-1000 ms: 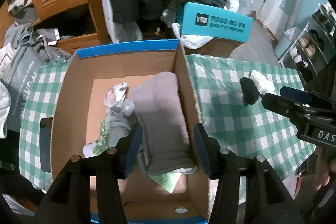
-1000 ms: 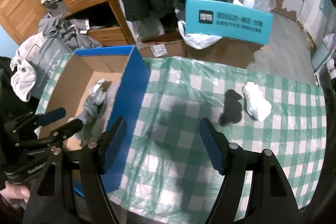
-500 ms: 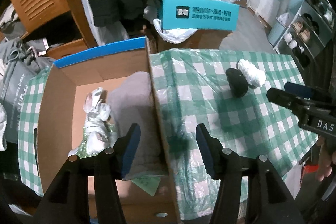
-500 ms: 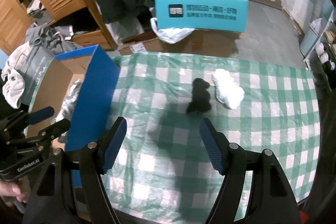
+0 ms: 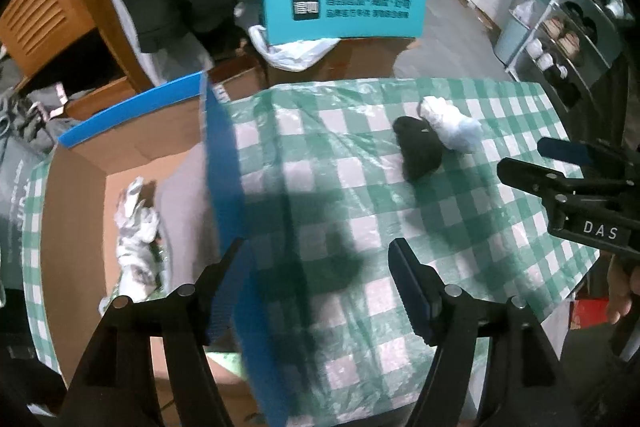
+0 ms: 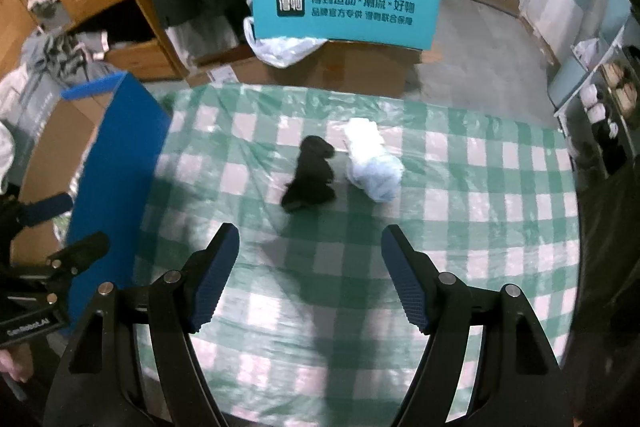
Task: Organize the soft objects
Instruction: 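Lower the left gripper onto the black sock while the right approaches the white sock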
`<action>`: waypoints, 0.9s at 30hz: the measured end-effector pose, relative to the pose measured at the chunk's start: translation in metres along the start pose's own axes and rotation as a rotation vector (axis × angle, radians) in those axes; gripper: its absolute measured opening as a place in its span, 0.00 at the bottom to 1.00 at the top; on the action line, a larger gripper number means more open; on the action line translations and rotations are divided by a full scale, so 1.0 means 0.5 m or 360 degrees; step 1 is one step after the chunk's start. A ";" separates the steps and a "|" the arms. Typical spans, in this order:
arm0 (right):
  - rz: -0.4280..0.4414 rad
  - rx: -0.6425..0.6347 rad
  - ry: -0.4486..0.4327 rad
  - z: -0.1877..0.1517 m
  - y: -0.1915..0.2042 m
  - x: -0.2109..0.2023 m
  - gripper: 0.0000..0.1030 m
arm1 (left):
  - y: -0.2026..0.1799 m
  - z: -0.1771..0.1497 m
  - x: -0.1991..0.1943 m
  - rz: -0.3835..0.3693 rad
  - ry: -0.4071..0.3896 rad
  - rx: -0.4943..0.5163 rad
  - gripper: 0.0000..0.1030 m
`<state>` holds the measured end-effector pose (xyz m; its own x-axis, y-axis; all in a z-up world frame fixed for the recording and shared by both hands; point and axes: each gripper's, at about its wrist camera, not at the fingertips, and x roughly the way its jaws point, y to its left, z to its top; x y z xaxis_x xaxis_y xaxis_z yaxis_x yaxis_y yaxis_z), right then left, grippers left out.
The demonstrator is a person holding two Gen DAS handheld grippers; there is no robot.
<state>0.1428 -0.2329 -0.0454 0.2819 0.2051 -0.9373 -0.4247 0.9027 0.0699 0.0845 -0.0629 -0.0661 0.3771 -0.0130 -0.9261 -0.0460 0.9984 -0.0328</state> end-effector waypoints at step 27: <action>-0.0007 0.0006 0.0238 0.113 -0.134 0.179 0.71 | -0.086 0.176 0.213 -0.0117 0.0240 0.0098 0.80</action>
<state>0.2451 -0.2536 -0.1148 0.1524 0.1431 -0.9779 -0.4206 0.9048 0.0669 0.2083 -0.1023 -0.1304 0.2342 -0.0896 -0.9680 0.0352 0.9959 -0.0837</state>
